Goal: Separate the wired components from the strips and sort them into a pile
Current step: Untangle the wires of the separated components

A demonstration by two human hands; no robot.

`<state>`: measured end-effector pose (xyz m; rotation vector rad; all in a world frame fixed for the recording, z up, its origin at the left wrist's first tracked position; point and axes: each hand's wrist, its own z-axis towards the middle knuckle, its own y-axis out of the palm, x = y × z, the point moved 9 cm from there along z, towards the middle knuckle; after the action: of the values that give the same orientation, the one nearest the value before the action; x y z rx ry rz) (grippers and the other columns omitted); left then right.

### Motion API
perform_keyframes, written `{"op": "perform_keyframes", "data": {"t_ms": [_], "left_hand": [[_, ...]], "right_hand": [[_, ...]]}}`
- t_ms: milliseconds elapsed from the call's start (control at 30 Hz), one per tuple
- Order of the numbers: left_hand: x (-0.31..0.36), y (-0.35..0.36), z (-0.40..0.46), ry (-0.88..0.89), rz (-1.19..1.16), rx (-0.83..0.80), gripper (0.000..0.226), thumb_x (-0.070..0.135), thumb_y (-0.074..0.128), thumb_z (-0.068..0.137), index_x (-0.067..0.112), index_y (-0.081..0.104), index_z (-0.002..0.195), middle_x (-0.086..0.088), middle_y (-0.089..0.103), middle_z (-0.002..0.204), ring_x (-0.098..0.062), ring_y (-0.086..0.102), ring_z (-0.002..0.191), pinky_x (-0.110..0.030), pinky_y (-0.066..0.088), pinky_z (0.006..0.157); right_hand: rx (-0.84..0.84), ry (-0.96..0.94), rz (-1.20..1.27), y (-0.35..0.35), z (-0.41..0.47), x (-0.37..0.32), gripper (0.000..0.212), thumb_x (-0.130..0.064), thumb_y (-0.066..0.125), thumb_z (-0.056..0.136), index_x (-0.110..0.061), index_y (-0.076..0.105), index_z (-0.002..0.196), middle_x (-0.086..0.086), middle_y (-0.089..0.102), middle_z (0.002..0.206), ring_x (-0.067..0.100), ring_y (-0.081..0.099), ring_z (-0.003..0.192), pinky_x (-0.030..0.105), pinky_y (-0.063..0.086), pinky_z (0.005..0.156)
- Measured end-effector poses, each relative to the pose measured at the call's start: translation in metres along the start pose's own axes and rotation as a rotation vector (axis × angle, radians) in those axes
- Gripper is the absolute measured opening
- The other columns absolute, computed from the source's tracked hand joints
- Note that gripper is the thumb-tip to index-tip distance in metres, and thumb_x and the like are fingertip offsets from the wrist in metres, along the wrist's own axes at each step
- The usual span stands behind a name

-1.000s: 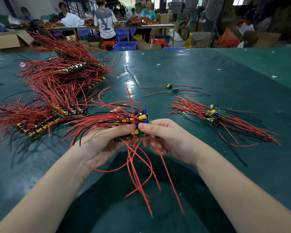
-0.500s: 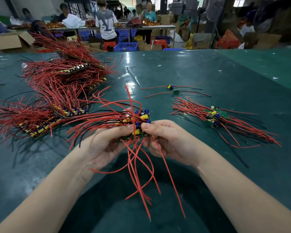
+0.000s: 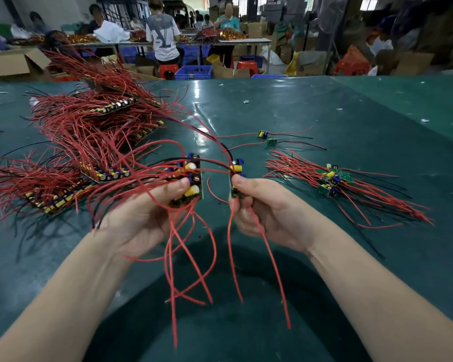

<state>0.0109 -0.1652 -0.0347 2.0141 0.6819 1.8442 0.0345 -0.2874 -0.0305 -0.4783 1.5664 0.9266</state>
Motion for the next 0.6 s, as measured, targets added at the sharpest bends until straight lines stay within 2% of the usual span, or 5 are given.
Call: {"op": "perform_keyframes", "data": {"t_ms": [100, 233, 300, 400, 600], "left_hand": [[0.013, -0.017, 0.005, 0.117, 0.127, 0.144, 0.019, 0.006, 0.074, 0.049, 0.014, 0.077, 0.066, 0.001, 0.073, 0.066, -0.008, 0.069, 0.055, -0.016, 0.053, 0.048], [0.035, -0.053, 0.010, 0.270, 0.380, 0.211, 0.061, -0.007, 0.072, 0.066, 0.018, 0.052, 0.118, -0.002, 0.074, 0.081, -0.013, 0.072, 0.069, -0.022, 0.057, 0.061], [0.033, -0.090, 0.018, 0.163, 0.592, 0.350, 0.052, -0.001, 0.070, 0.079, 0.015, 0.045, 0.122, -0.015, 0.072, 0.100, -0.023, 0.071, 0.094, -0.031, 0.056, 0.084], [0.051, -0.102, 0.011, 0.139, 1.280, 0.586, 0.036, 0.036, 0.054, 0.095, 0.019, 0.049, 0.127, -0.012, 0.050, 0.141, -0.028, 0.046, 0.130, -0.038, 0.030, 0.109], [0.084, -0.093, -0.004, 0.347, 1.578, 0.802, 0.064, 0.045, 0.081, 0.070, -0.008, 0.065, 0.101, -0.031, 0.063, 0.101, -0.045, 0.060, 0.091, -0.048, 0.048, 0.086]], "right_hand": [[0.052, 0.007, -0.009, -0.006, 0.002, -0.001, 0.038, -0.040, 0.060, 0.086, -0.011, 0.058, 0.060, -0.005, 0.043, 0.043, 0.009, 0.033, 0.037, 0.018, 0.027, 0.040], [0.178, 0.005, -0.005, -0.020, 0.004, 0.000, 0.039, -0.048, 0.060, 0.071, -0.010, 0.057, 0.062, -0.004, 0.039, 0.044, 0.010, 0.031, 0.037, 0.019, 0.025, 0.041], [0.229, -0.009, 0.009, -0.027, 0.004, 0.000, 0.041, -0.051, 0.061, 0.068, -0.010, 0.057, 0.064, -0.004, 0.039, 0.044, 0.010, 0.031, 0.037, 0.020, 0.024, 0.042], [0.269, -0.019, 0.045, -0.031, 0.006, 0.001, 0.041, -0.052, 0.063, 0.066, -0.011, 0.062, 0.063, -0.004, 0.040, 0.047, 0.010, 0.032, 0.038, 0.019, 0.026, 0.041], [0.314, -0.011, 0.036, -0.033, 0.008, 0.006, 0.039, -0.048, 0.058, 0.086, -0.017, 0.072, 0.067, -0.005, 0.047, 0.051, 0.007, 0.037, 0.037, 0.015, 0.031, 0.039]]}}
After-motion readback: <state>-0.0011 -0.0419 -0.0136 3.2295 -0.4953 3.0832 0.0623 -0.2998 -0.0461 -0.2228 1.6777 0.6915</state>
